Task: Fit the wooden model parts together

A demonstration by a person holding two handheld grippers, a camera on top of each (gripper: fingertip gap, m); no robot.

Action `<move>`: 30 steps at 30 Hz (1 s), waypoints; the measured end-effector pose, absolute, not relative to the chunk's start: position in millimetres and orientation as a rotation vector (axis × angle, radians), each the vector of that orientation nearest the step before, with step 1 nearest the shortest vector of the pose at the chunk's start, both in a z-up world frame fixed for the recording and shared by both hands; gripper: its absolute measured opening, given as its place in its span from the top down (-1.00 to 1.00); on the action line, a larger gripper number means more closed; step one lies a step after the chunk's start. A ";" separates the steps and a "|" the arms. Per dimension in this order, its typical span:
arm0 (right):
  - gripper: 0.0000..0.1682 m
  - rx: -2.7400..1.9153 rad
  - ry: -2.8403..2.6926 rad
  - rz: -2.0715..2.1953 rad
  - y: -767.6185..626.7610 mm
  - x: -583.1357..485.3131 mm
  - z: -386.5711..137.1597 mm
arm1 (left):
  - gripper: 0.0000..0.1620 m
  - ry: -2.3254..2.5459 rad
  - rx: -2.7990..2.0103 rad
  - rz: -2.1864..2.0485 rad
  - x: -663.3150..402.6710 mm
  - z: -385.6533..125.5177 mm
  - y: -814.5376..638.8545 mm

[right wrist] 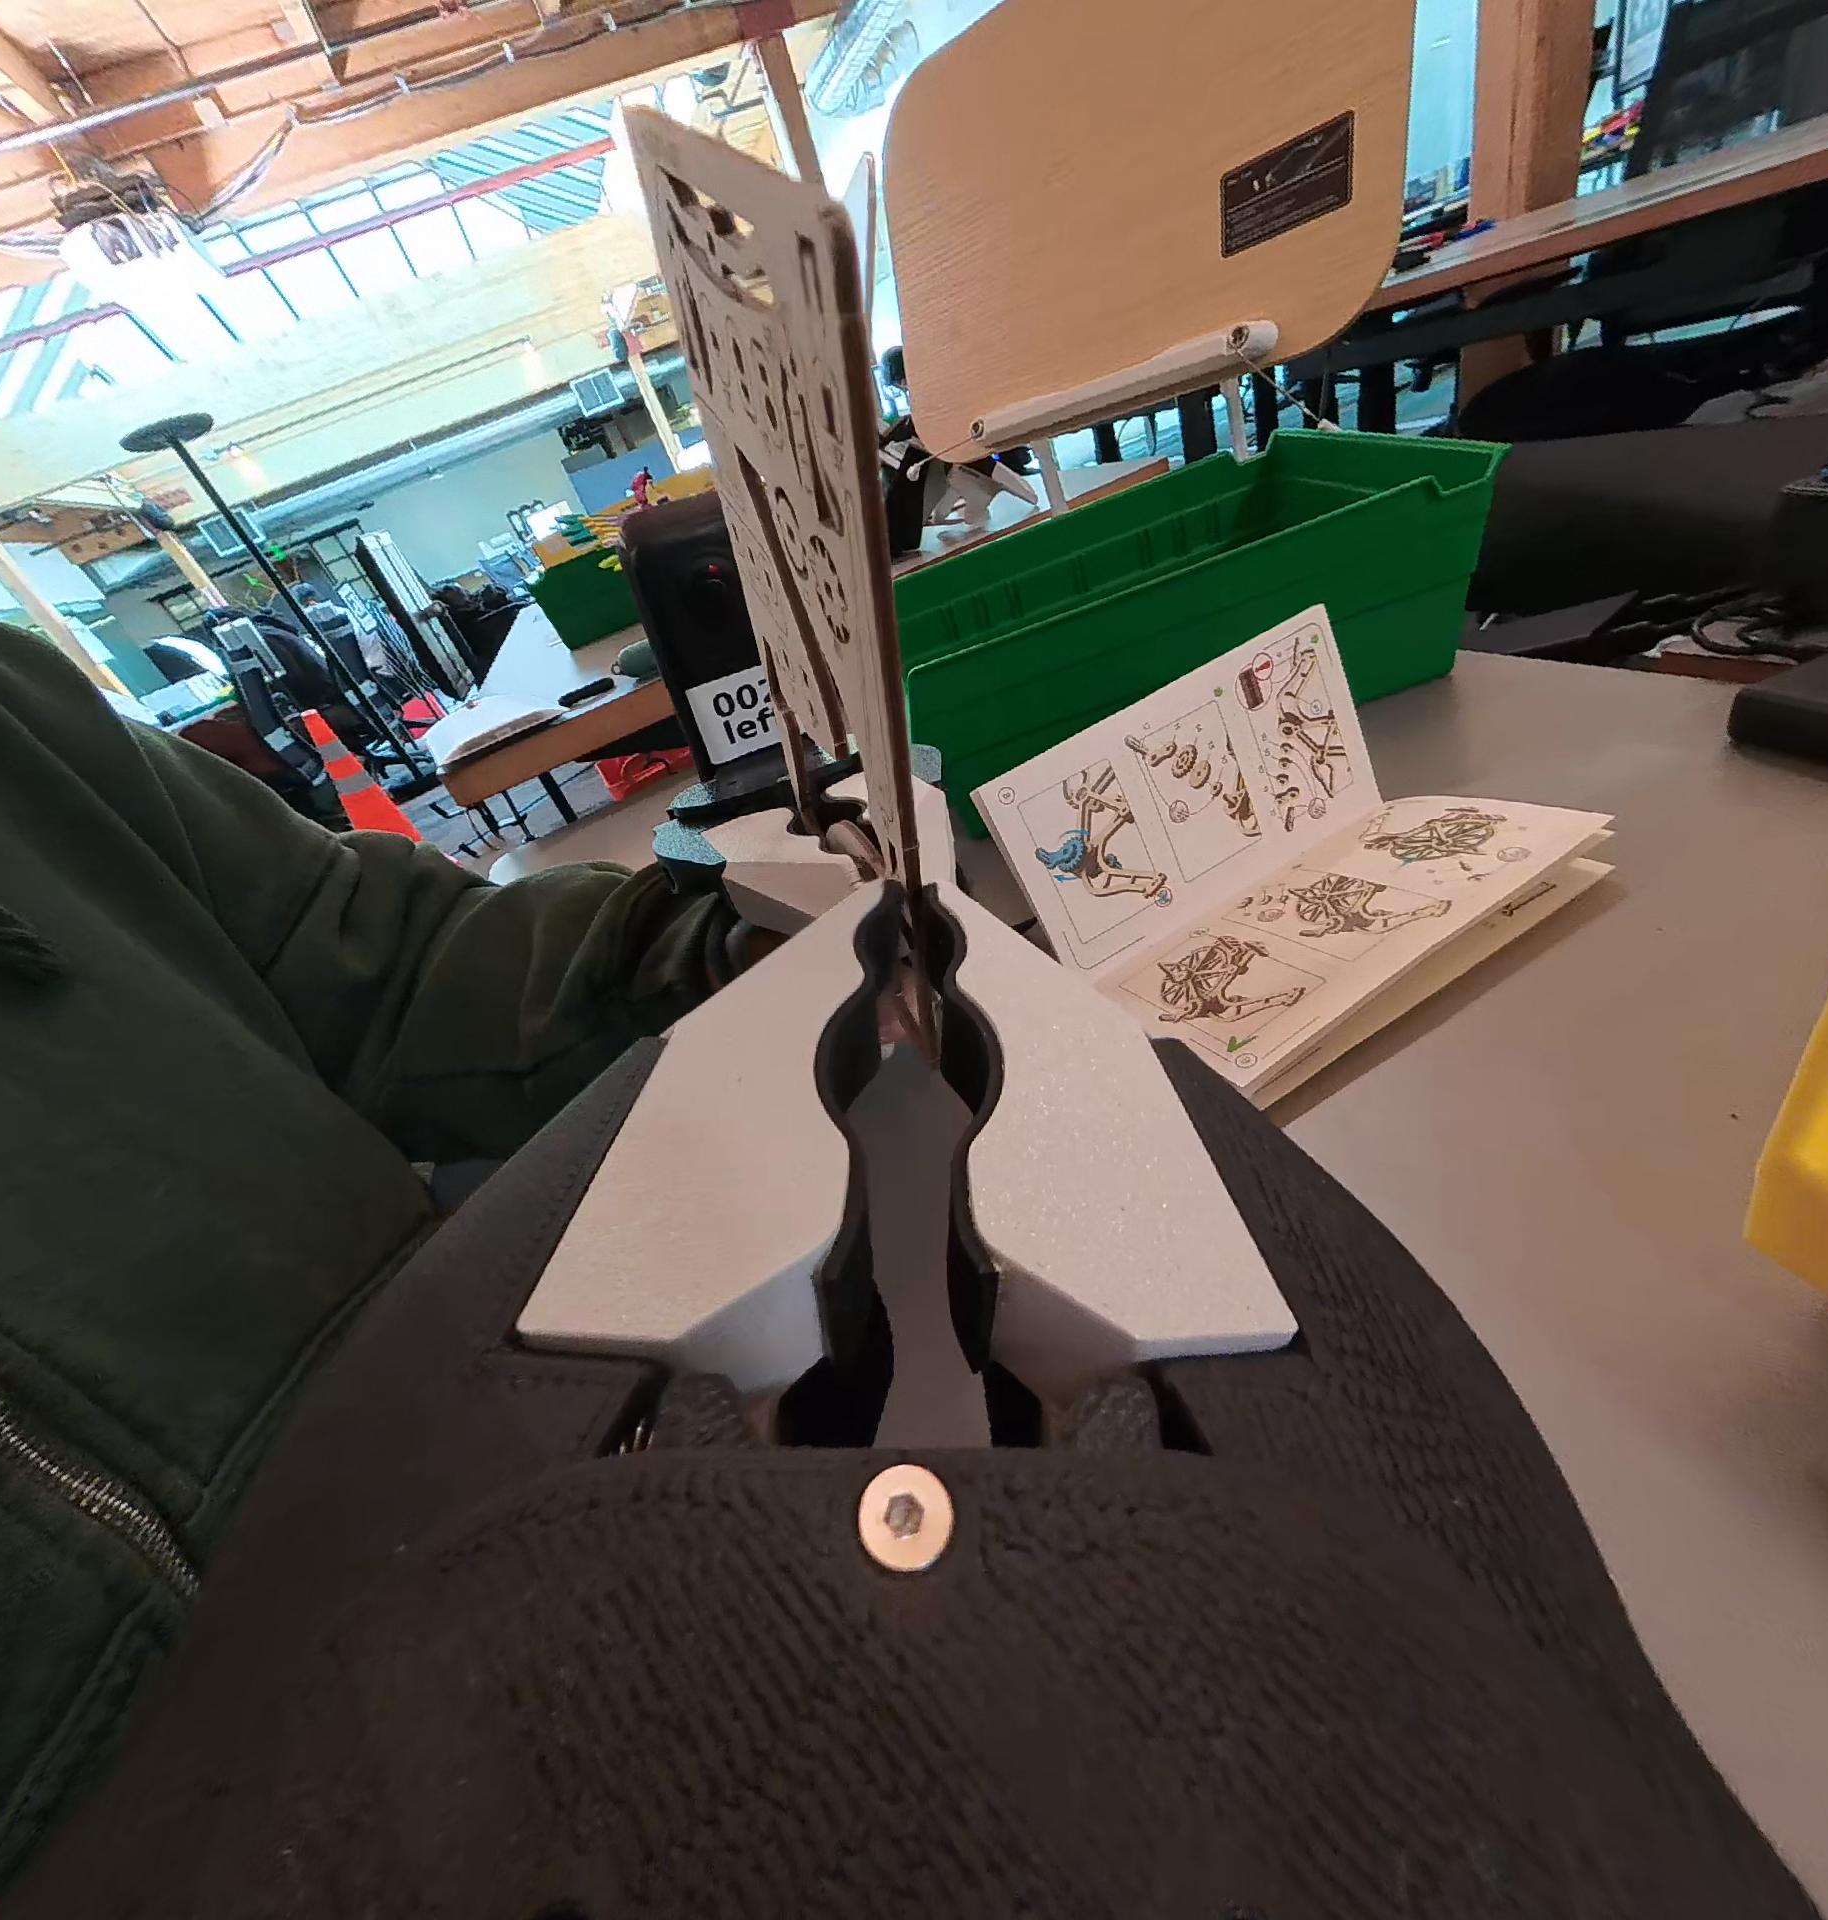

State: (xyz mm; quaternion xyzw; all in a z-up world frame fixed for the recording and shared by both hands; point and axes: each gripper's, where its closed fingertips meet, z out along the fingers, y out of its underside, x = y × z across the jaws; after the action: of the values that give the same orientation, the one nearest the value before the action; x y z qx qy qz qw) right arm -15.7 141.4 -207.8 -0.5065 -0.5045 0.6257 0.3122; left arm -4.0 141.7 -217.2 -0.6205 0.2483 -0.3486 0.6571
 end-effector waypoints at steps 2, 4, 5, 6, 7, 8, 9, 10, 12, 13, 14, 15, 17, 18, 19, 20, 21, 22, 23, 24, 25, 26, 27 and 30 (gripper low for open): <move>0.98 -1.344 -1.332 1.647 141.6 -15.9 -208.1 | 0.99 0.565 -1.407 -0.779 -3.9 -217.2 141.9; 0.98 -1.360 -1.330 1.636 142.6 -16.1 -209.3 | 1.00 0.570 -1.418 -0.750 -3.9 -218.5 143.1; 0.98 -1.367 -1.330 1.628 142.9 -16.1 -209.8 | 1.00 0.581 -1.424 -0.718 -3.6 -219.1 143.3; 0.97 -1.369 -1.330 1.624 142.7 -15.6 -209.9 | 0.99 0.602 -1.426 -0.673 -3.1 -219.1 143.1; 0.97 -1.375 -1.328 1.621 142.6 -15.1 -209.7 | 0.99 0.624 -1.429 -0.616 -2.9 -219.2 143.4; 0.97 -1.388 -1.324 1.613 143.1 -15.0 -210.0 | 0.99 0.639 -1.435 -0.564 -2.9 -219.7 144.0; 0.97 -1.398 -1.321 1.602 143.4 -15.0 -210.2 | 0.99 0.646 -1.437 -0.529 -3.1 -219.8 144.5; 0.97 -1.404 -1.317 1.588 143.7 -15.2 -210.2 | 0.99 0.649 -1.439 -0.503 -3.5 -219.6 144.8; 0.97 -1.405 -1.307 1.549 143.9 -16.1 -209.2 | 0.99 0.656 -1.438 -0.443 -4.8 -218.5 145.3; 0.97 -1.406 -1.301 1.527 144.2 -16.6 -208.7 | 0.99 0.659 -1.439 -0.412 -5.5 -218.0 145.6; 0.97 -1.406 -1.291 1.510 144.6 -17.1 -207.9 | 0.99 0.659 -1.439 -0.385 -6.3 -217.2 146.0; 0.97 -1.407 -1.279 1.498 144.9 -17.6 -207.2 | 1.00 0.658 -1.438 -0.359 -7.0 -216.5 146.4; 0.97 -1.409 -1.255 1.484 145.4 -18.6 -206.6 | 1.00 0.660 -1.438 -0.316 -8.5 -216.0 147.0; 0.97 -1.412 -1.246 1.478 145.7 -19.0 -206.8 | 0.99 0.664 -1.439 -0.297 -9.1 -216.2 147.5; 0.97 -1.419 -1.238 1.473 146.2 -19.3 -207.5 | 0.99 0.668 -1.442 -0.278 -9.7 -217.0 148.0; 0.97 -1.426 -1.233 1.467 146.8 -19.6 -208.3 | 0.99 0.676 -1.443 -0.255 -10.2 -217.7 148.5; 0.98 -1.432 -1.229 1.457 147.5 -20.0 -209.7 | 1.00 0.687 -1.445 -0.226 -10.5 -218.8 149.1; 0.98 -1.433 -1.228 1.444 147.9 -20.0 -210.8 | 1.00 0.697 -1.447 -0.201 -11.0 -219.8 149.6; 0.98 -1.434 -1.227 1.437 148.1 -20.0 -211.4 | 1.00 0.703 -1.447 -0.189 -11.2 -220.3 149.9; 0.98 -1.439 -1.226 1.431 148.6 -20.4 -212.4 | 1.00 0.704 -1.452 -0.180 -11.8 -221.4 150.6; 0.98 -1.443 -1.224 1.425 149.2 -20.9 -213.6 | 1.00 0.712 -1.452 -0.155 -12.6 -222.4 151.3; 0.98 -1.445 -1.223 1.419 149.6 -21.4 -214.7 | 1.00 0.725 -1.452 -0.120 -13.4 -223.5 151.8; 0.98 -1.439 -1.222 1.421 149.3 -21.4 -214.9 | 0.99 0.732 -1.448 -0.105 -13.5 -223.7 151.6; 0.98 -1.347 -1.249 1.449 143.2 -21.0 -209.7 | 0.99 0.738 -1.374 -0.109 -12.8 -218.6 146.1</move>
State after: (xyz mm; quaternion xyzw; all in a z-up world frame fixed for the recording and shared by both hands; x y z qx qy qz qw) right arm -21.0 143.2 -209.7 -0.5300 -0.4914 0.5701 0.3905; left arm -12.8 146.1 -218.6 -0.6193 0.3327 -0.0490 0.7095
